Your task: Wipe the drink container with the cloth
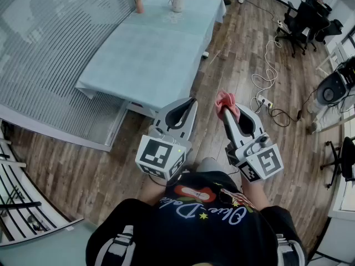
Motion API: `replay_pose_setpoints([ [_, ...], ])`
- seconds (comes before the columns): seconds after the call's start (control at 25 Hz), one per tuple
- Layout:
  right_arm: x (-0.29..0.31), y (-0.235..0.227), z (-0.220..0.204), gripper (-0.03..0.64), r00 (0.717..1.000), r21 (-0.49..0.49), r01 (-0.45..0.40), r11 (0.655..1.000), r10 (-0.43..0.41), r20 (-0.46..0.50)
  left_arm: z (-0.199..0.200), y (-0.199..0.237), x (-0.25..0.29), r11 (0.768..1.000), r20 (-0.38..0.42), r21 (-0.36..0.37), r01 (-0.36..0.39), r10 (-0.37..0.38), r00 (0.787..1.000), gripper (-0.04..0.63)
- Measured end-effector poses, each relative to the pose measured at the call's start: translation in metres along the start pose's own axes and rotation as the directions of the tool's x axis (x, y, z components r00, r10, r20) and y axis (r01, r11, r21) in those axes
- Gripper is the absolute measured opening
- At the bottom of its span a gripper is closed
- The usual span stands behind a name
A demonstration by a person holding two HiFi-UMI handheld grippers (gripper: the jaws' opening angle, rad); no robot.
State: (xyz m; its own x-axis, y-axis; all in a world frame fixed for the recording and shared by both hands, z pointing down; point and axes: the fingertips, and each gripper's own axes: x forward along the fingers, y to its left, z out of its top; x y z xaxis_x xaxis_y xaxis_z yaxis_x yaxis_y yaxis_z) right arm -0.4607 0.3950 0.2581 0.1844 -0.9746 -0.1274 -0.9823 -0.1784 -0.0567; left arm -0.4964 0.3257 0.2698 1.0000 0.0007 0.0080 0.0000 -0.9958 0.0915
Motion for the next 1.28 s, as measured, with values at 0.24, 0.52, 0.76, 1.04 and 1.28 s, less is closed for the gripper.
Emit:
replay_pose_setpoints([
  [0.24,0.004,-0.001,-0.004,0.054,1.000,0.042,-0.014,0.999,0.014,-0.002,-0.005,0.001,0.001,1.000,-0.015,-0.008,0.004,-0.004,1.000,0.005],
  [0.52,0.017,-0.016,-0.008,0.060,0.999,0.076,-0.041,0.996,0.041,0.009,-0.009,0.018,0.004,0.999,-0.021,-0.006,-0.048,0.048,0.999,0.005],
  [0.76,0.041,-0.030,-0.020,0.060,0.992,0.097,-0.120,0.988,0.122,-0.013,-0.014,0.041,0.025,0.995,-0.040,-0.004,-0.096,0.096,0.995,0.005],
  [1.04,0.047,-0.075,-0.034,0.060,0.994,0.162,-0.099,0.982,0.105,-0.027,-0.023,0.044,0.064,0.995,-0.085,0.009,-0.102,0.103,0.991,0.005],
  [1.28,0.062,-0.137,-0.040,0.060,0.997,0.221,-0.065,0.973,0.074,-0.031,-0.027,0.052,0.114,0.992,-0.108,0.036,-0.118,0.122,0.987,0.005],
])
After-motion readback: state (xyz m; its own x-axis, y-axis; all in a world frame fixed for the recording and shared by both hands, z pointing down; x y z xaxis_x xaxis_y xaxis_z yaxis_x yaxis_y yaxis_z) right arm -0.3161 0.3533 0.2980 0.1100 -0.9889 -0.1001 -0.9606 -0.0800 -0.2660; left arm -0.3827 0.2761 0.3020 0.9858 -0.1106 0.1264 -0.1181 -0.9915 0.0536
